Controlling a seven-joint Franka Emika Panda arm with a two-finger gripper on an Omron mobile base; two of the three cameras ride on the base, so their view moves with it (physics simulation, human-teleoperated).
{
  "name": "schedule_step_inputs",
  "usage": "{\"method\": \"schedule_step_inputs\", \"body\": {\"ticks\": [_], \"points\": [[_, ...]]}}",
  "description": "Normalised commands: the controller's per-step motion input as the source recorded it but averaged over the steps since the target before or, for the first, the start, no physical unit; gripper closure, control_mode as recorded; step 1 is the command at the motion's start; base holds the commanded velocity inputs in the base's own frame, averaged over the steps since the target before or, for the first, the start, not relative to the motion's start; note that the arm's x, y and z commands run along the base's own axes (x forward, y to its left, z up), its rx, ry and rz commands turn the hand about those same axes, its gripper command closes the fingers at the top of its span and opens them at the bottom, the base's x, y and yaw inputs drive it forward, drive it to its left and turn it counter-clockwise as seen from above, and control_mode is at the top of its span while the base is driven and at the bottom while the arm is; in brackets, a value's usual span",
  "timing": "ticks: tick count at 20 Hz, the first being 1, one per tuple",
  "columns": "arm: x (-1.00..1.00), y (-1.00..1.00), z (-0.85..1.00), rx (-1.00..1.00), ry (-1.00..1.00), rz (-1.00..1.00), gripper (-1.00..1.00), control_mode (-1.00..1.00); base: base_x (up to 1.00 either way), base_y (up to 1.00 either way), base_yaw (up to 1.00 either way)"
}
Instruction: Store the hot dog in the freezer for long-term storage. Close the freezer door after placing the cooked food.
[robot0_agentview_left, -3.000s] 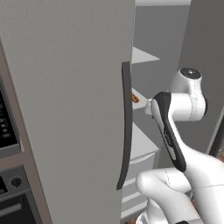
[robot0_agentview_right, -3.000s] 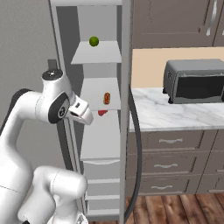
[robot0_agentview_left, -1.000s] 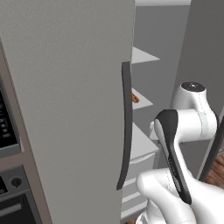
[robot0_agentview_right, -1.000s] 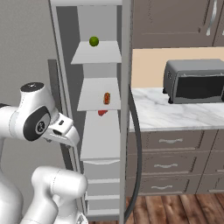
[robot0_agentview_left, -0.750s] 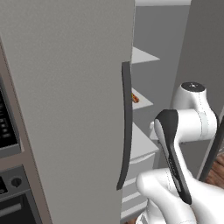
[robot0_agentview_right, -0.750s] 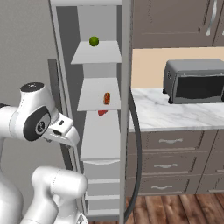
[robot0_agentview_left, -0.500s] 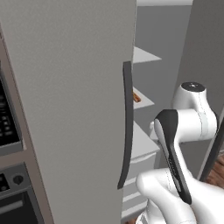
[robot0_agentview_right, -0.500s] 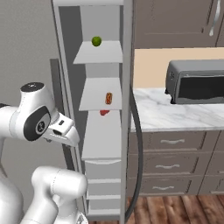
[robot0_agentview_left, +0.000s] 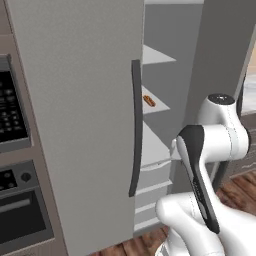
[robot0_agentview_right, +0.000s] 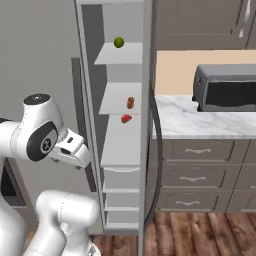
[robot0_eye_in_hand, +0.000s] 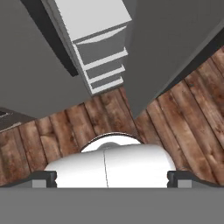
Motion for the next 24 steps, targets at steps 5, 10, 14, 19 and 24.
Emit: {"method": "schedule_step_inputs", "body": {"ticks": [5, 10, 14, 19, 24], "points": [[0.00, 0.00, 0.00, 0.00, 0.00, 0.00, -1.00, 1.00, -0.26, -0.25, 0.31], [0.00, 0.00, 0.00, 0.00, 0.00, 0.00, -1.00, 1.00, -0.35, -0.49, 0.26], [0.00, 0.00, 0.00, 0.00, 0.00, 0.00, -1.00, 1.00, -0.34, -0.67, 0.06], [0.00, 0.00, 0.00, 0.00, 0.00, 0.00, -1.00, 1.00, -0.24, -0.42, 0.08], [0.00, 0.00, 0.00, 0.00, 0.00, 0.00, -1.00, 1.00, 0.00, -0.43, 0.19]]}}
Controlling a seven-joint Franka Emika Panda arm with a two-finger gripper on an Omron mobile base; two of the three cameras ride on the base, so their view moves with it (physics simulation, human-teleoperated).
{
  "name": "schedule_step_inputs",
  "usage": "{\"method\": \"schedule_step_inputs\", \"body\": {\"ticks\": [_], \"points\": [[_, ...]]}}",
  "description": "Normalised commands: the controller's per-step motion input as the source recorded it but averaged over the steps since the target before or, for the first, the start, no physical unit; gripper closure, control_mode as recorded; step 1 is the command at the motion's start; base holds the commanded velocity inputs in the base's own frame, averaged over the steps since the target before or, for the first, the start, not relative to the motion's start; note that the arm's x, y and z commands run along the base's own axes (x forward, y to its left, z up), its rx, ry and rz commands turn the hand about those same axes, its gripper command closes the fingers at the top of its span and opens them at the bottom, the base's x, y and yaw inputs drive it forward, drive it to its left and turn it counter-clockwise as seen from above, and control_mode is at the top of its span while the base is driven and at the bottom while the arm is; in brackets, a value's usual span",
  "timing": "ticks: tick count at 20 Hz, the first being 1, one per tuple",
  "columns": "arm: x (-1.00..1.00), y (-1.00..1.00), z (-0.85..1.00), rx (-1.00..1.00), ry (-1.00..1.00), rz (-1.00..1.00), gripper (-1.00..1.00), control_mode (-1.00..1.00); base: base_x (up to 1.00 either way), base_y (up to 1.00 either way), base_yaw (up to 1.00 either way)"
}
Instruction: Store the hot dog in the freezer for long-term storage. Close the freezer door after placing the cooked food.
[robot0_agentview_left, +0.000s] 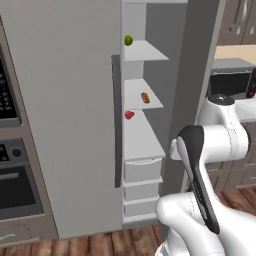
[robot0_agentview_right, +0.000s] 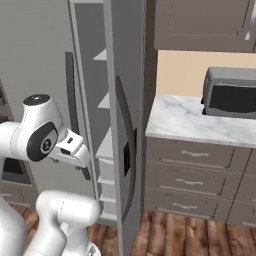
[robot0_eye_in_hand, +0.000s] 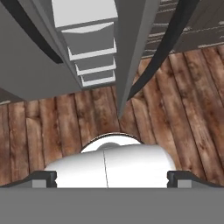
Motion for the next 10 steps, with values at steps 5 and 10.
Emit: {"method": "schedule_step_inputs", "body": {"ticks": [5, 10], "points": [[0.00, 0.00, 0.00, 0.00, 0.00, 0.00, -1.00, 1.00, 0.00, -0.06, 0.05], [0.00, 0.00, 0.00, 0.00, 0.00, 0.00, -1.00, 1.00, 0.00, 0.00, -0.01]]}}
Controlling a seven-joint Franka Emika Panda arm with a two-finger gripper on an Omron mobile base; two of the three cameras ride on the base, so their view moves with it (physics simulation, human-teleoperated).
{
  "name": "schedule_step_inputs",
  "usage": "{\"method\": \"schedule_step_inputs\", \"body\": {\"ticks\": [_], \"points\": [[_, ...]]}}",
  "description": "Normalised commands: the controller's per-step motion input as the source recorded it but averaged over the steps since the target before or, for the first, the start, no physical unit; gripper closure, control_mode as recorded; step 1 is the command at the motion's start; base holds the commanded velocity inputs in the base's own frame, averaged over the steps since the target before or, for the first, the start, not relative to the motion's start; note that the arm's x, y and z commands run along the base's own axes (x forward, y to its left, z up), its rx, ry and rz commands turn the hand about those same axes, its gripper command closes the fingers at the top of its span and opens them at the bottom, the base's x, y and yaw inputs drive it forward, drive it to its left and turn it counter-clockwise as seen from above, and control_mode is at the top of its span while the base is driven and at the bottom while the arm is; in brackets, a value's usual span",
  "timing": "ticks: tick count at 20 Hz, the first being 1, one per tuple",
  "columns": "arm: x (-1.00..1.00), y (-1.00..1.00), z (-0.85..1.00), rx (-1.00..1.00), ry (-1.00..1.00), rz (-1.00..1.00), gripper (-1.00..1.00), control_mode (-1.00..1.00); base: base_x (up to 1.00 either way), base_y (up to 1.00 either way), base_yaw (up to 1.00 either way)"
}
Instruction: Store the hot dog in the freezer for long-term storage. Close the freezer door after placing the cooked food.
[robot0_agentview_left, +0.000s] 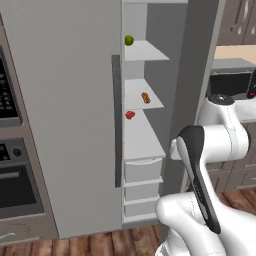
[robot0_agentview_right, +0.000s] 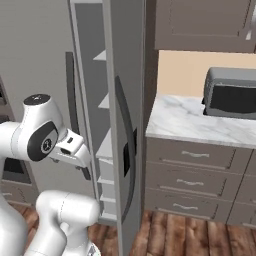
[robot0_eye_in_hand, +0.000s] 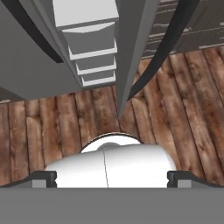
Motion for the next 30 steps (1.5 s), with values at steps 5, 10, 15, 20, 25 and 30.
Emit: {"method": "schedule_step_inputs", "body": {"ticks": [5, 10, 15, 20, 25, 30], "points": [[0.00, 0.00, 0.00, 0.00, 0.00, 0.00, -1.00, 1.00, -0.04, 0.19, -0.13], [0.00, 0.00, 0.00, 0.00, 0.00, 0.00, -1.00, 1.00, -0.09, 0.14, -0.09], [0.00, 0.00, 0.00, 0.00, 0.00, 0.00, -1.00, -1.00, -0.05, 0.02, -0.02], [0.00, -0.08, 0.00, 0.00, -0.05, 0.02, -1.00, -1.00, 0.00, 0.00, 0.00], [0.00, -0.64, 0.01, 0.06, -0.10, 0.12, -1.00, -1.00, 0.00, 0.00, 0.00], [0.10, -0.83, 0.03, 0.09, -0.05, 0.20, -1.00, -1.00, 0.00, 0.00, 0.00]]}}
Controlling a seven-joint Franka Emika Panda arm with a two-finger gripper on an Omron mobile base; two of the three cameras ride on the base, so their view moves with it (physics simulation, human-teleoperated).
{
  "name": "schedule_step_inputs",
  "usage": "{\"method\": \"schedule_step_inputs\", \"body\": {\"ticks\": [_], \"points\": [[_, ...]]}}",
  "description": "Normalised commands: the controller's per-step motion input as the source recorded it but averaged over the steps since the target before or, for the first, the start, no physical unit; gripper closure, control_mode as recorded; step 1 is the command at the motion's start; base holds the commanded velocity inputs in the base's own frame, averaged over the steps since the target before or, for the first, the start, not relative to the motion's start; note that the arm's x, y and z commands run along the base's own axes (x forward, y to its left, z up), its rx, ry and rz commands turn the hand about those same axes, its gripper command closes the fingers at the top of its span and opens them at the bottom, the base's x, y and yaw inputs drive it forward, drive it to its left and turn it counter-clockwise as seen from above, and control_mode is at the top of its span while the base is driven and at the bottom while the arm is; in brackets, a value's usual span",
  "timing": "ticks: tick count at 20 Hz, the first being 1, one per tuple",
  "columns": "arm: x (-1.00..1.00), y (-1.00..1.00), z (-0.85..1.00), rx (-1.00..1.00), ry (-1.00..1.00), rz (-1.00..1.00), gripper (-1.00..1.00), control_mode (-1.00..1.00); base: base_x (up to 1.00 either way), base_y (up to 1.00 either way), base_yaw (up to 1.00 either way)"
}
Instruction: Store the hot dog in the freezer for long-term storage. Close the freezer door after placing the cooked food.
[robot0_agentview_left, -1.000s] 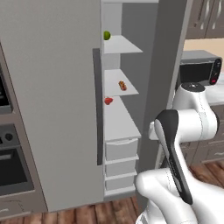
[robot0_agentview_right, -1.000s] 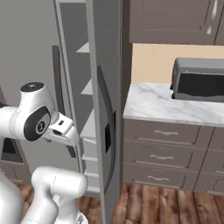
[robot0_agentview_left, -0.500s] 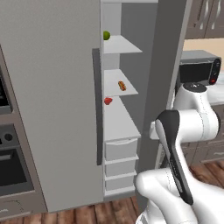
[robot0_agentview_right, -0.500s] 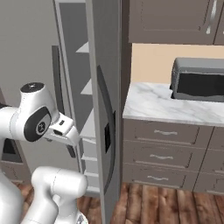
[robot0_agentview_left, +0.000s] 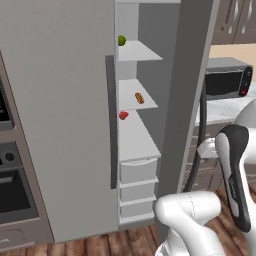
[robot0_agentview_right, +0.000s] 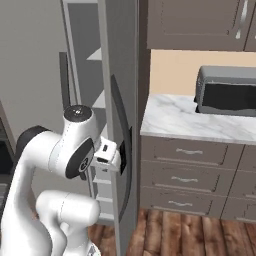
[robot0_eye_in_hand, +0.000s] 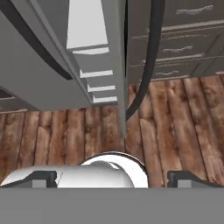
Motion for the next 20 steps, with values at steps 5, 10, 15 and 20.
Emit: {"method": "schedule_step_inputs", "body": {"ticks": [5, 10, 15, 20], "points": [[0.35, -0.57, 0.04, 0.07, 0.00, 0.17, -1.00, -1.00, 0.00, 0.00, 0.00], [0.08, -0.31, 0.01, 0.01, 0.00, 0.14, -1.00, -1.00, 0.00, 0.00, 0.00], [0.39, -0.09, -0.09, 0.00, -0.05, 0.09, -1.00, -1.00, 0.00, 0.00, 0.00], [0.57, -0.08, -0.15, 0.00, -0.09, 0.10, -1.00, -1.00, 0.00, 0.00, 0.00]]}}
